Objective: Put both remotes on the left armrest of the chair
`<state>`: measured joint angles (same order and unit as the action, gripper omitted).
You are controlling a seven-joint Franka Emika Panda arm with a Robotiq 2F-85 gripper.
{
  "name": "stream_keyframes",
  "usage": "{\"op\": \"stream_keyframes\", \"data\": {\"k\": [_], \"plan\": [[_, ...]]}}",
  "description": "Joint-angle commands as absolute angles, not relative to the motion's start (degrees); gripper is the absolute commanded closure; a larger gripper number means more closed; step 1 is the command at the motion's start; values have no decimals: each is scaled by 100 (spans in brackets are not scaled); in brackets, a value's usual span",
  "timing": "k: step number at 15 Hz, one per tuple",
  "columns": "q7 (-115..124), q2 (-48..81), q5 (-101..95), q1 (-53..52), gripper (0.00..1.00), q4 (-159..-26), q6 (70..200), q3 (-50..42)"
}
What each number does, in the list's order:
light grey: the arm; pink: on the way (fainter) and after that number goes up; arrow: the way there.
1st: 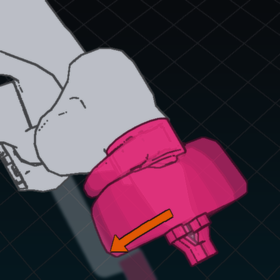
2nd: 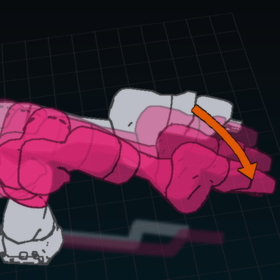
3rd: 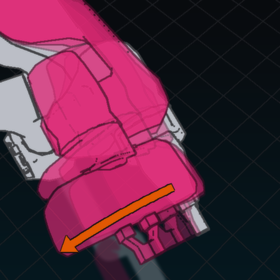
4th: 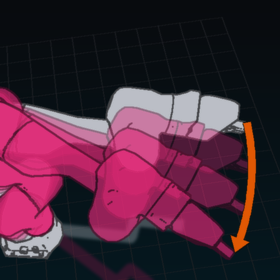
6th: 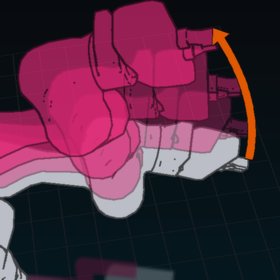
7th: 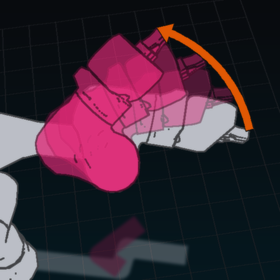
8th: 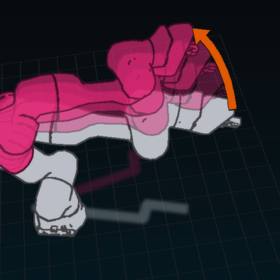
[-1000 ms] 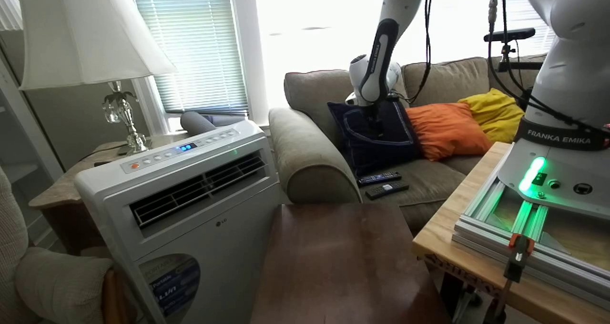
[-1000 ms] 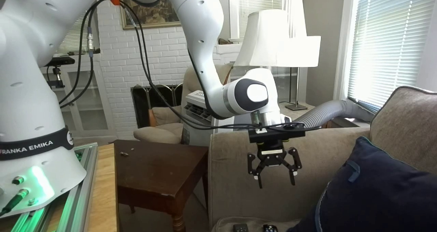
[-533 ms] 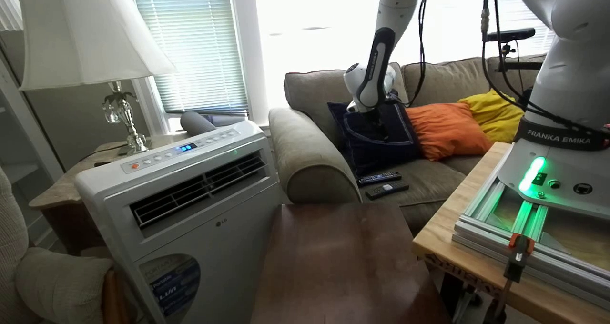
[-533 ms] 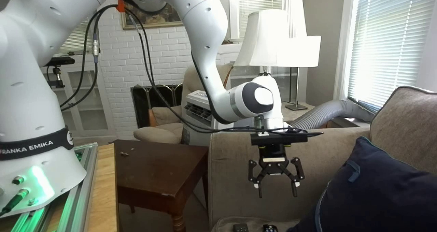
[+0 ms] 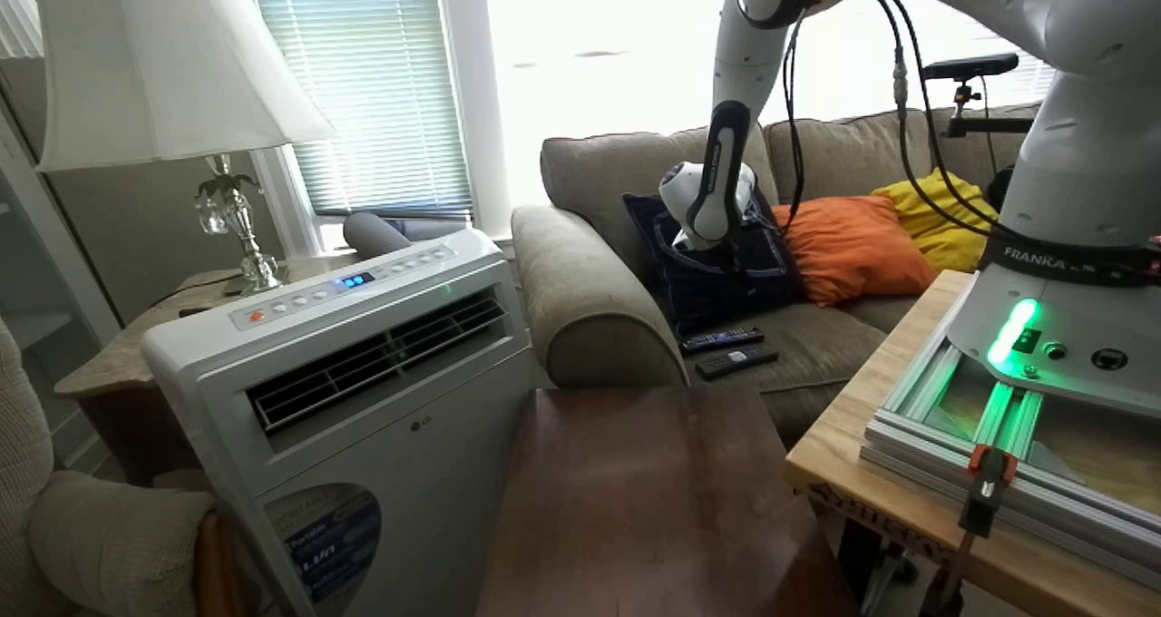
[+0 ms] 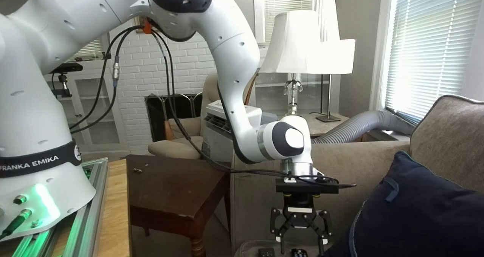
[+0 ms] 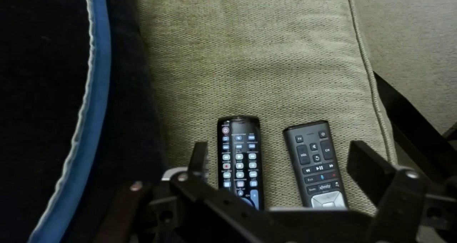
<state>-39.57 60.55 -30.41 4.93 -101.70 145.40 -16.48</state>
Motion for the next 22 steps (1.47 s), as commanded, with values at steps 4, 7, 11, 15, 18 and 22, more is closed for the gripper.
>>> {"op": "stream_keyframes", "data": {"k": [4, 7, 11, 15, 18, 22], "plan": [[-4174, 6691, -2930, 1097, 0, -9486, 14499, -1071], [-4275, 6809, -2833, 1354, 0, -9362, 14578, -861], [-4417, 6939, -2701, 1704, 0, -9237, 14851, -614], [-4401, 6985, -2666, 1878, 0, -9313, 15586, -555], [-4395, 7118, -2743, 1845, 0, -9259, 15936, -643], [-4205, 7012, -2726, 1637, 0, -9391, 15769, -830]]}}
